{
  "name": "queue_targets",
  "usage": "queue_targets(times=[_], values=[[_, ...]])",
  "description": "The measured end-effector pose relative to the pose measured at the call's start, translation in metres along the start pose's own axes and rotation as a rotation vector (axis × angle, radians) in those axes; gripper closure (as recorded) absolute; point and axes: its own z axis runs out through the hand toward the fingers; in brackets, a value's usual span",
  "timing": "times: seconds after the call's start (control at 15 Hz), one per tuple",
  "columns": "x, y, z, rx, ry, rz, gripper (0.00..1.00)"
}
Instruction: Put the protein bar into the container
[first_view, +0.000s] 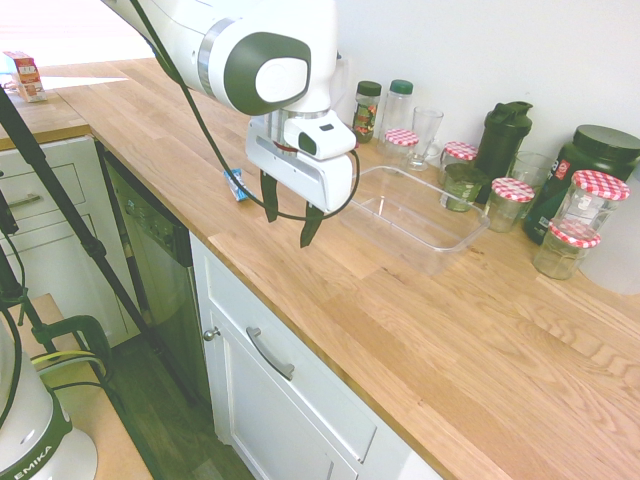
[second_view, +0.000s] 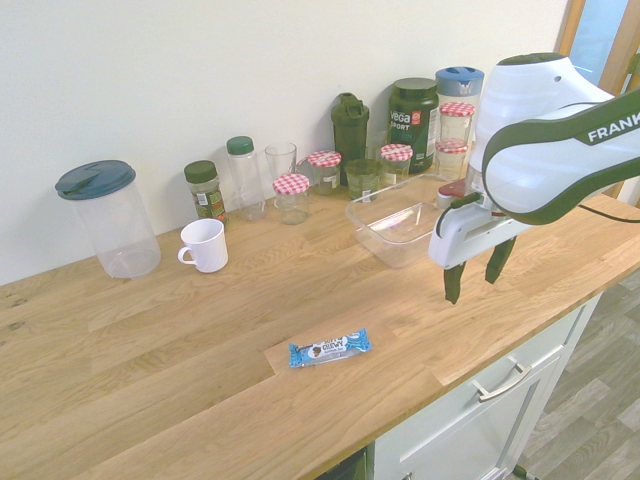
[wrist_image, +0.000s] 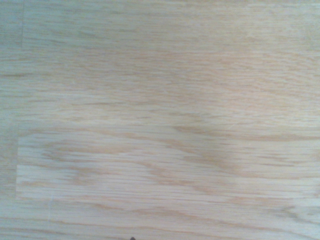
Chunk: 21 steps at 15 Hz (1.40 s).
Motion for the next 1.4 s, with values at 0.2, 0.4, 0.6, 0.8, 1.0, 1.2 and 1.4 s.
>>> queue_targets(times=[0.2,0.4,0.6,0.8,1.0,1.2,1.4], values=[[0.000,-0.001,0.000,-0.002,0.002,-0.006,0.00],[-0.006,-0.009,-0.003,-0.002,0.014,-0.041,0.00],[-0.020,-0.023,-0.006,-0.003,0.027,-0.103,0.00],[-0.034,-0.041,-0.019,0.015,0.050,-0.217,0.00],[-0.055,-0.068,-0.040,0.031,0.071,-0.374,0.00],[-0.080,-0.096,-0.049,0.017,0.084,-0.490,0.00],[-0.105,-0.130,-0.043,-0.010,0.100,-0.606,0.00]])
